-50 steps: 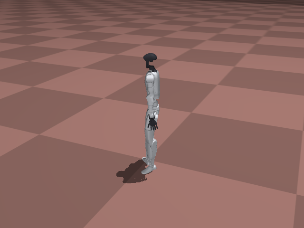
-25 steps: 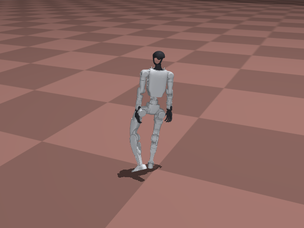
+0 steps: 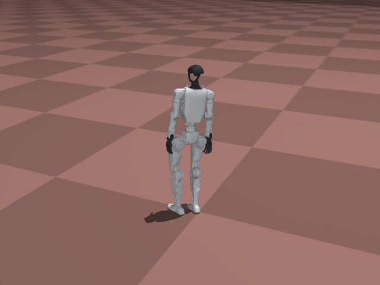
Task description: Upper body actions
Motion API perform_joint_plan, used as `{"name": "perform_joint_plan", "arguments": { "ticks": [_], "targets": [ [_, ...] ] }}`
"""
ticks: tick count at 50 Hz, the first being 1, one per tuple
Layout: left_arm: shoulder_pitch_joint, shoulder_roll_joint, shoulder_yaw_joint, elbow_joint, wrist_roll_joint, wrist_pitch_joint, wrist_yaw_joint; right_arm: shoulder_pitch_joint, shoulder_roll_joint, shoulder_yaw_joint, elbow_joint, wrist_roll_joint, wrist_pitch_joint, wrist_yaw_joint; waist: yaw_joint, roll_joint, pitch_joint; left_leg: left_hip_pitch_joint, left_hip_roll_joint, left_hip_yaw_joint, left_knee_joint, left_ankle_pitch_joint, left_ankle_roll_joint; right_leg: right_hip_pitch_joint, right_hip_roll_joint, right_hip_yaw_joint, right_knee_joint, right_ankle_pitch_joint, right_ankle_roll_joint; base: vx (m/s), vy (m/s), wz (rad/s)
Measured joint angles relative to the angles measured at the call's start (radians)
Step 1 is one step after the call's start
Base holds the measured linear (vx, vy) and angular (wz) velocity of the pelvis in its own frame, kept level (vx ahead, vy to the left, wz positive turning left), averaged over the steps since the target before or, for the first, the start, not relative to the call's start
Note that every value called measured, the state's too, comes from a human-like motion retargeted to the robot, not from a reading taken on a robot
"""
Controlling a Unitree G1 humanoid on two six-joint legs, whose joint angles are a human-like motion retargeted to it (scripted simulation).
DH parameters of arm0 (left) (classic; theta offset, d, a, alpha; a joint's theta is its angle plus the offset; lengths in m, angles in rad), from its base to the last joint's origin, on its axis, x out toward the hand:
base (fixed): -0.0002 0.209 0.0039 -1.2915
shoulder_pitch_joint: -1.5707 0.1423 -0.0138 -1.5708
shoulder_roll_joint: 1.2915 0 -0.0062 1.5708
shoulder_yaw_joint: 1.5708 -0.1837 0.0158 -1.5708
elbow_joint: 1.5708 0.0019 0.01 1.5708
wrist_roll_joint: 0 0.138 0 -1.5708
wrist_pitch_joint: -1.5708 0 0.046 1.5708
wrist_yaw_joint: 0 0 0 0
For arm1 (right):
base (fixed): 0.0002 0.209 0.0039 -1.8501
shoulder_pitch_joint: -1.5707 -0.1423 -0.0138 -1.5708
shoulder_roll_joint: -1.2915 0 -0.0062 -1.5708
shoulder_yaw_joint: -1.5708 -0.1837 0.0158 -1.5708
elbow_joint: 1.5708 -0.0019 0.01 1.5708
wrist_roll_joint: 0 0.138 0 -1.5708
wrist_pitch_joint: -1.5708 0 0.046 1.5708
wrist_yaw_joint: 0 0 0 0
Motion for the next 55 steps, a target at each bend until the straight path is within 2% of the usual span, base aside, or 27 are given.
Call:
{"name": "perform_joint_plan", "arguments": {
  "ticks": [3, 5, 7, 9, 10, 12, 14, 16, 18, 20, 22, 25, 28, 30, 32, 33, 35, 38, 40, 42, 45, 50, 52, 55],
  "targets": [
    [-0.014, 0.005, 0.013, 0.006, -0.026, -0.001, 0.019, -0.006, 0.003, 0.006, 0.011, -0.012, -0.004, 0.011, 0.006, -0.015, 0.009, -0.042, -0.020, -0.098, 0.018, 0.034, 0.000, -0.010, 0.063, 0.295, 0.022, 0.019, 0.018, -0.19, -0.05, 2.74],
    [-0.027, 0.009, 0.017, 0.005, -0.043, 0.000, 0.018, -0.004, 0.004, 0.006, 0.008, -0.018, -0.004, 0.017, -0.011, -0.019, 0.013, -0.076, -0.052, -0.217, 0.025, 0.070, -0.004, 0.008, 0.064, 0.351, -0.006, 0.010, 0.053, -0.27, -0.02, 3.33],
    [-0.055, 0.018, 0.012, 0.000, -0.055, 0.004, 0.009, -0.003, 0.004, -0.002, -0.006, -0.012, -0.006, 0.018, 0.014, -0.032, 0.028, -0.107, -0.097, -0.309, 0.026, 0.102, 0.005, 0.036, 0.036, 0.242, -0.055, -0.032, 0.050, -0.39, -0.01, 3.01],
    [-0.091, 0.030, 0.000, -0.013, -0.059, 0.012, 0.001, -0.001, 0.003, -0.017, -0.020, -0.005, -0.012, 0.018, 0.069, -0.064, 0.049, -0.128, -0.142, -0.330, 0.007, 0.125, 0.038, 0.067, -0.014, 0.092, -0.125, -0.020, 0.037, -0.49, -0.04, 2.65],
    [-0.111, 0.036, -0.005, -0.019, -0.059, 0.017, 0.000, -0.002, 0.001, -0.027, -0.025, -0.003, -0.014, 0.019, 0.105, -0.076, 0.059, -0.139, -0.146, -0.299, -0.009, 0.127, 0.068, 0.078, -0.008, 0.068, -0.136, -0.028, 0.025, -0.61, -0.06, 2.84],
    [-0.149, 0.029, -0.016, -0.030, -0.066, 0.012, 0.019, -0.004, -0.012, -0.061, -0.037, -0.011, -0.012, 0.023, 0.154, -0.079, 0.074, -0.164, -0.086, -0.093, -0.031, 0.060, 0.110, 0.084, -0.033, -0.052, -0.149, -0.043, 0.040, -0.64, -0.06, 3.32],
    [-0.165, 0.013, -0.019, -0.039, -0.090, -0.004, 0.037, 0.005, -0.024, -0.088, -0.051, -0.035, -0.009, 0.019, 0.174, -0.084, 0.080, -0.167, -0.016, 0.161, -0.046, -0.003, 0.103, 0.101, -0.066, -0.197, -0.168, -0.055, 0.064, -0.53, -0.05, 3.80],
    [-0.173, 0.009, -0.028, -0.042, -0.125, -0.016, 0.035, 0.015, -0.029, -0.105, -0.061, -0.051, -0.009, -0.003, 0.140, -0.086, 0.075, -0.157, 0.036, 0.403, -0.055, -0.043, 0.078, 0.129, -0.082, -0.377, -0.189, -0.074, 0.084, -0.46, -0.10, 4.49],
    [-0.174, 0.016, -0.026, -0.036, -0.138, -0.014, 0.030, 0.028, -0.033, -0.112, -0.056, -0.051, -0.008, -0.029, 0.093, -0.093, 0.052, -0.133, 0.082, 0.665, -0.046, -0.063, 0.045, 0.154, -0.096, -0.558, -0.210, -0.091, 0.109, -0.41, -0.01, 4.58],
    [-0.167, 0.024, -0.021, -0.027, -0.126, -0.007, 0.034, 0.045, -0.039, -0.122, -0.036, -0.038, -0.004, -0.039, 0.060, -0.095, 0.018, -0.095, 0.097, 0.874, -0.033, -0.067, 0.038, 0.179, -0.090, -0.730, -0.234, -0.109, 0.133, -0.33, 0.08, 4.31],
    [-0.163, 0.032, -0.004, -0.014, -0.112, -0.002, 0.048, 0.053, -0.043, -0.132, -0.005, -0.032, 0.008, -0.034, 0.038, -0.101, -0.015, -0.086, 0.097, 0.933, 0.005, -0.057, 0.057, 0.195, -0.086, -0.881, -0.255, -0.116, 0.164, -0.31, 0.11, 3.96],
    [-0.159, 0.039, 0.039, 0.000, -0.116, 0.001, 0.063, 0.059, -0.041, -0.146, 0.039, -0.038, 0.034, -0.041, 0.048, -0.123, -0.051, -0.097, 0.097, 0.905, 0.086, -0.051, 0.074, 0.200, -0.104, -1.024, -0.254, -0.123, 0.207, -0.27, 0.18, 3.27],
    [-0.151, 0.034, 0.081, 0.007, -0.155, 0.001, 0.075, 0.066, -0.042, -0.154, 0.064, -0.055, 0.051, -0.060, 0.118, -0.126, -0.055, -0.052, 0.066, 0.897, 0.056, -0.036, 0.036, 0.220, -0.088, -1.121, -0.249, -0.131, 0.235, -0.23, 0.28, 2.38],
    [-0.143, 0.031, 0.108, 0.011, -0.186, -0.003, 0.091, 0.073, -0.043, -0.153, 0.059, -0.079, 0.055, -0.055, 0.151, -0.126, -0.055, 0.010, 0.029, 1.019, 0.001, -0.021, 0.017, 0.240, -0.067, -1.187, -0.247, -0.128, 0.244, -0.18, 0.29, 2.30],
    [-0.134, 0.032, 0.135, 0.027, -0.220, -0.006, 0.103, 0.078, -0.033, -0.163, 0.030, -0.122, 0.067, -0.049, 0.145, -0.116, -0.056, -0.071, 0.017, 0.733, 0.012, -0.011, 0.018, 0.270, -0.055, -1.236, -0.232, -0.088, 0.249, -0.07, 0.28, 2.50],
    [-0.127, 0.032, 0.143, 0.039, -0.236, -0.007, 0.110, 0.085, -0.028, -0.167, 0.014, -0.130, 0.066, -0.055, 0.155, -0.105, -0.054, -0.079, 0.022, 0.717, 0.007, -0.004, 0.033, 0.284, -0.053, -1.237, -0.210, -0.055, 0.241, -0.05, 0.25, 2.16],
    [-0.117, 0.033, 0.152, 0.061, -0.254, -0.007, 0.123, 0.097, -0.022, -0.170, -0.016, -0.115, 0.044, -0.072, 0.168, -0.052, -0.038, -0.069, 0.027, 0.617, -0.020, -0.008, 0.056, 0.322, -0.037, -1.242, -0.132, 0.035, 0.182, -0.09, 0.30, 1.89],
    [-0.091, 0.040, 0.178, 0.087, -0.246, -0.002, 0.110, 0.098, -0.022, -0.165, -0.047, -0.114, 0.008, -0.058, 0.163, 0.048, -0.026, -0.066, 0.131, 0.526, 0.008, -0.013, 0.043, 0.320, -0.094, -1.089, 0.127, 0.163, 0.032, 0.00, 0.25, 1.78],
    [-0.068, 0.052, 0.194, 0.104, -0.234, 0.006, 0.100, 0.095, -0.017, -0.154, -0.053, -0.102, 0.021, -0.062, 0.107, 0.075, -0.020, -0.076, 0.143, 0.432, 0.028, -0.015, 0.049, 0.250, -0.171, -0.921, 0.354, 0.190, -0.031, 0.15, 0.14, 2.41],
    [-0.059, 0.065, 0.190, 0.125, -0.221, 0.014, 0.100, 0.093, -0.006, -0.146, -0.047, -0.056, 0.024, -0.059, 0.076, 0.069, -0.016, -0.069, 0.112, 0.382, 0.007, -0.001, 0.063, 0.151, -0.176, -0.727, 0.460, 0.158, 0.019, 0.07, 0.15, 2.24],
    [-0.075, 0.076, 0.178, 0.154, -0.196, 0.025, 0.105, 0.080, 0.013, -0.143, -0.041, -0.002, 0.019, -0.010, 0.073, 0.053, 0.005, -0.059, 0.081, 0.322, -0.024, 0.023, 0.069, 0.006, -0.105, -0.454, 0.509, 0.104, 0.088, -0.09, 0.06, 1.89],
    [-0.061, 0.068, 0.151, 0.156, -0.195, 0.023, 0.066, 0.081, 0.031, -0.108, -0.076, -0.061, 0.020, 0.070, 0.081, 0.029, 0.016, -0.052, 0.063, 0.229, -0.048, 0.049, 0.070, -0.083, -0.114, -0.339, 0.408, -0.028, 0.045, 0.07, -0.03, 1.56],
    [-0.045, 0.058, 0.148, 0.157, -0.189, 0.023, 0.057, 0.088, 0.035, -0.085, -0.093, -0.095, 0.014, 0.064, 0.064, 0.011, 0.013, -0.043, 0.040, 0.177, -0.067, 0.059, 0.069, -0.103, -0.093, -0.279, 0.284, -0.060, 0.060, 0.12, -0.10, 1.65],
    [-0.032, 0.045, 0.148, 0.169, -0.182, 0.019, 0.057, 0.088, 0.039, -0.062, -0.111, -0.136, 0.007, 0.051, 0.043, -0.041, 0.022, -0.010, -0.025, 0.100, -0.103, 0.071, 0.067, -0.107, -0.082, -0.180, 0.054, -0.079, 0.115, 0.17, -0.12, 1.55]
  ]
}}
